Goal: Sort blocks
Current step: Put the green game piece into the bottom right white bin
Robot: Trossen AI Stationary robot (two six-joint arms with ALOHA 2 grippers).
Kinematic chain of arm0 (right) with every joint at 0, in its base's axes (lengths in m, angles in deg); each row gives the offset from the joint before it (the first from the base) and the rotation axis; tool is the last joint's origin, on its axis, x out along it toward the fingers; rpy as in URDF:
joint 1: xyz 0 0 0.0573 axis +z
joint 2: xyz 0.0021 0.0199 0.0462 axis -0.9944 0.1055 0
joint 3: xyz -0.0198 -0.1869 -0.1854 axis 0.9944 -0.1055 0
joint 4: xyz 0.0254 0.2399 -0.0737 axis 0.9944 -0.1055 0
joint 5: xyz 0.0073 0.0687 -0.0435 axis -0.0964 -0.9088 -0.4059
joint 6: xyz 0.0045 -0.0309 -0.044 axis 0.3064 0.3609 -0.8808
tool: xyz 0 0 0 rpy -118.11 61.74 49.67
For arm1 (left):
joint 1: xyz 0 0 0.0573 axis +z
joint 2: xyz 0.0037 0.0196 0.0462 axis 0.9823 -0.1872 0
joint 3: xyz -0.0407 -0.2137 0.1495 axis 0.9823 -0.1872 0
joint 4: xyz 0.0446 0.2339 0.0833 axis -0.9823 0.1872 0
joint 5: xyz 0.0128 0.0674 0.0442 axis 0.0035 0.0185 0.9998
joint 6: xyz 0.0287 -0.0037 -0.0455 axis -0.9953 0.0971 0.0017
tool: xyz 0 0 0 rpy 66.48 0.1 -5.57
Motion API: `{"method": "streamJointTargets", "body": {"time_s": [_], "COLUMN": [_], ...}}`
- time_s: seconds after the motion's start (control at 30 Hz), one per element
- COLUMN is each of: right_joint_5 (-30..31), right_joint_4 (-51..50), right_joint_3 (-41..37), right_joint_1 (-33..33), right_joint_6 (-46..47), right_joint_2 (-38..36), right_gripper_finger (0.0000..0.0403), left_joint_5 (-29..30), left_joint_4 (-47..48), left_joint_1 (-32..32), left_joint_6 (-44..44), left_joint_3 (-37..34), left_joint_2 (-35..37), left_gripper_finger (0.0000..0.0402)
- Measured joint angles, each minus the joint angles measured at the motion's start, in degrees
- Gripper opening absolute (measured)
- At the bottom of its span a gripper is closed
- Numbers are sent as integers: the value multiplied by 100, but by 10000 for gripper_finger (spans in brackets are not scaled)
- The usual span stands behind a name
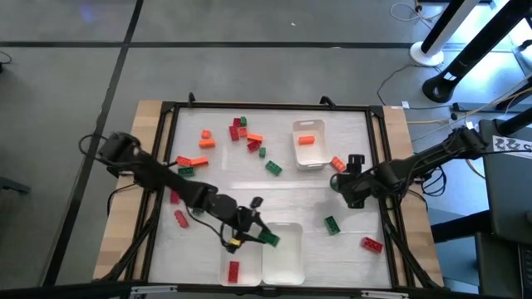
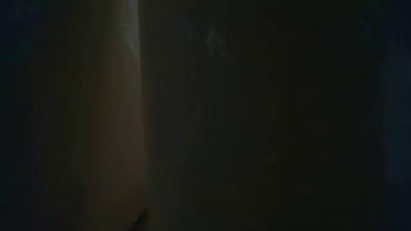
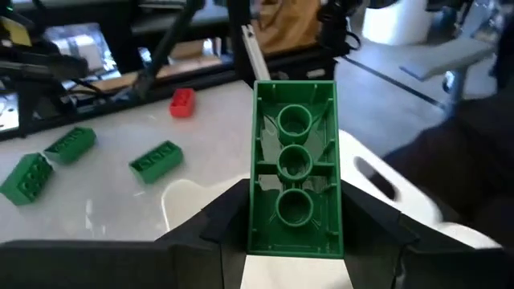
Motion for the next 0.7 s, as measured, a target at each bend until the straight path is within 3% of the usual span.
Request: {"method": "streamJointTargets", "body": {"time_s": [0.1,0.27,0.7], "right_joint_5": [-13,-14,-20], "right_joint_4": [-1,-4,0], "right_joint_3": [0,0,0], "right_joint_1": [0,0,0], "right_joint_6": [-1,-3,-19], "right_joint_2": [98,213,246], "right_gripper_finger": [253,253,253], "left_joint_5": [1,-1,323], "left_joint_4": [-534,-604,380], "left_joint_1": [43,1,30], "left_joint_6": [149,126,643], "left_joint_3": [11,254,636], "left_joint_2": [-381,-780,-950], "left_gripper_finger": [150,150,151]}}
